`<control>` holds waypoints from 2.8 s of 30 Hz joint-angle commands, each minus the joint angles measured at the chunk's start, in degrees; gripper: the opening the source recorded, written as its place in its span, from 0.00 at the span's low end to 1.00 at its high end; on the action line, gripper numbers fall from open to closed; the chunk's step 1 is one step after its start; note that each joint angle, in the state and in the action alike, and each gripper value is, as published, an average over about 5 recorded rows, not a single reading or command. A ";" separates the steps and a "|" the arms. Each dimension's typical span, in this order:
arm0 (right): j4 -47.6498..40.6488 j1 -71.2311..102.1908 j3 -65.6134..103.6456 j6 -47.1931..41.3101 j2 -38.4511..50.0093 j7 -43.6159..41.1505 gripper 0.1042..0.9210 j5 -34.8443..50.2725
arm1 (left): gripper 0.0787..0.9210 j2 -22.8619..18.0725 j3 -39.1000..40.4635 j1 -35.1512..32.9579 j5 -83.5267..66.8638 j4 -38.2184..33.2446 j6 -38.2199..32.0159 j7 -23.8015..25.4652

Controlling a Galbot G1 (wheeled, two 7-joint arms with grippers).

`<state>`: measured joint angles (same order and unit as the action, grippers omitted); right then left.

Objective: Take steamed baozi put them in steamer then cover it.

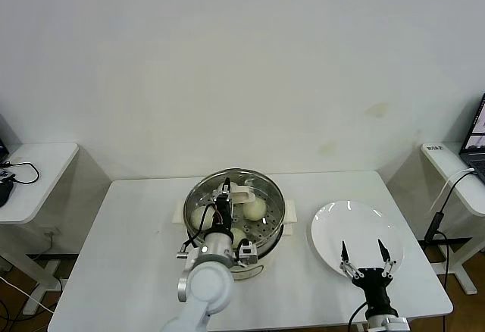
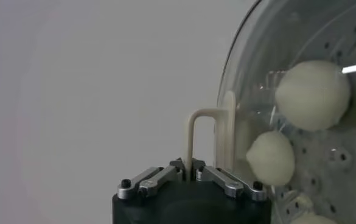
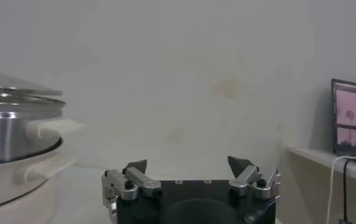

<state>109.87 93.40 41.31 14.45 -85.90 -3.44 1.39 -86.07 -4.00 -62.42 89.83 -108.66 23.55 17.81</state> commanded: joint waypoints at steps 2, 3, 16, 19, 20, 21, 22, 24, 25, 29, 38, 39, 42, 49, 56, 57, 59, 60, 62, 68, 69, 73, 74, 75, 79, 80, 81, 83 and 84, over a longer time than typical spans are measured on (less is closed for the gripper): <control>0.08 0.22 0.17 0.16 0.15 -0.08 0.88 0.03 | 0.08 -0.82 -0.10 -0.43 0.99 1.27 -0.38 -0.30; 0.07 0.25 0.21 0.18 0.20 -0.09 0.88 0.07 | 0.08 -0.82 -0.26 -0.38 0.98 1.40 -0.44 -0.35; 0.02 0.28 -0.06 0.25 0.34 -0.31 0.88 0.05 | 0.08 -1.32 -0.79 -0.58 0.32 1.62 -0.80 -0.98; 0.04 0.29 -0.13 0.26 0.32 -0.34 0.88 0.02 | 0.10 -1.24 -0.58 -0.91 0.25 0.84 -0.73 -0.87; 0.06 0.30 -0.16 0.26 0.30 -0.34 0.88 0.00 | 0.12 -1.21 -0.51 -1.04 0.20 0.51 -0.72 -0.84; 0.07 0.31 -0.20 0.26 0.29 -0.35 0.88 -0.02 | 0.15 -1.17 -0.45 -1.19 0.15 0.15 -0.71 -0.83; 0.09 0.32 -0.23 0.26 0.27 -0.35 0.88 -0.05 | 0.18 -1.11 -0.37 -1.36 0.09 -0.26 -0.71 -0.84; 0.14 0.35 -0.29 0.25 0.24 -0.35 0.88 -0.10 | 0.25 -0.89 -0.18 -1.87 -0.15 -1.31 -0.72 -0.87; 0.18 0.38 -0.31 0.25 0.22 -0.35 0.88 -0.12 | 0.28 -0.69 -0.05 -2.20 -0.28 -1.96 -0.74 -0.91; 0.32 0.53 -0.34 0.24 0.19 -0.36 0.88 -0.21 | 0.42 0.93 0.42 -4.11 -1.20 -5.49 -1.31 -1.10; 0.37 0.88 -0.47 0.27 0.28 -0.38 0.88 -0.34 | 0.72 7.33 -0.92 -12.39 -8.79 -18.79 -3.81 -2.86; 0.40 0.94 -0.49 0.27 0.42 -0.39 0.88 -0.27 | 0.77 7.93 -1.68 -14.18 -10.91 -20.40 -4.61 -3.87; 0.53 1.20 -0.58 0.27 1.13 -0.48 0.88 0.12 | 0.85 8.87 -5.39 -20.11 -21.91 -23.48 -7.98 -10.00; 0.54 2.43 -1.82 0.76 3.79 -1.35 0.88 2.20 | 0.88 8.56 -20.63 -31.21 -71.04 -23.92 -22.17 -23.94; 0.21 3.57 -2.84 -0.52 4.20 -2.16 0.88 2.01 | 0.88 8.23 -31.35 -39.36 -95.64 -23.08 -24.34 -29.63; 0.55 4.18 -2.90 -1.01 4.60 -2.42 0.88 2.02 | 0.88 8.30 -31.88 -40.68 -97.01 -22.71 -24.85 -30.11; 1.86 6.02 -3.08 -2.43 5.78 -2.89 0.88 2.63 | 0.88 8.22 -32.23 -43.09 -98.38 -22.12 -26.01 -31.12; 2.88 7.28 -3.14 -3.31 6.44 -3.12 0.88 3.16 | 0.88 8.06 -32.26 -44.22 -98.74 -21.89 -26.44 -31.42; 5.12 9.99 -3.11 -5.06 7.62 -3.53 0.88 4.36 | 0.88 7.62 -32.05 -46.34 -99.36 -21.59 -27.34 -31.60; 8.97 15.20 -3.35 -9.11 9.34 -4.28 0.88 6.54 | 0.88 6.74 -30.87 -49.59 -99.96 -19.59 -29.63 -31.39; 9.21 15.46 -3.47 -9.62 9.49 -4.34 0.88 6.40 | 0.88 6.67 -30.86 -49.91 -100.18 -19.21 -29.64 -31.36; 10.80 16.50 -4.01 -12.97 10.23 -4.28 0.88 6.07 | 0.88 6.50 -31.01 -51.69 -101.50 -18.57 -29.17 -30.84; 11.25 16.77 -4.23 -13.93 10.42 -4.19 0.88 6.08 | 0.88 6.44 -31.01 -52.05 -101.61 -18.40 -29.15 -30.77; 11.58 16.94 -4.47 -14.81 10.57 -4.03 0.88 6.01 | 0.88 6.35 -31.00 -52.37 -101.51 -18.27 -29.14 -30.75; 12.47 17.09 -5.50 -17.34 10.84 -2.96 0.88 6.08 | 0.88 5.99 -30.73 -53.26 -100.26 -18.30 -29.33 -30.84; 12.64 17.06 -5.71 -17.68 10.82 -2.70 0.88 6.22 | 0.88 5.93 -30.69 -53.35 -100.01 -18.37 -29.40 -30.90; 12.86 17.05 -5.98 -17.99 10.78 -2.46 0.88 6.35 | 0.88 5.88 -30.69 -53.37 -99.80 -18.40 -29.45 -30.95; 13.14 17.07 -6.37 -18.15 10.71 -2.28 0.88 6.45 | 0.88 5.82 -30.73 -53.31 -99.48 -18.36 -29.52 -31.02; 13.17 17.07 -6.54 -18.02 10.67 -2.20 0.88 6.47 | 0.88 5.81 -30.74 -53.27 -99.41 -18.34 -29.58 -31.05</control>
<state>120.11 107.99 36.36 1.74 -76.30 -6.58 7.02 -80.10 -33.45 -112.17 -6.15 -127.54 -4.54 -12.17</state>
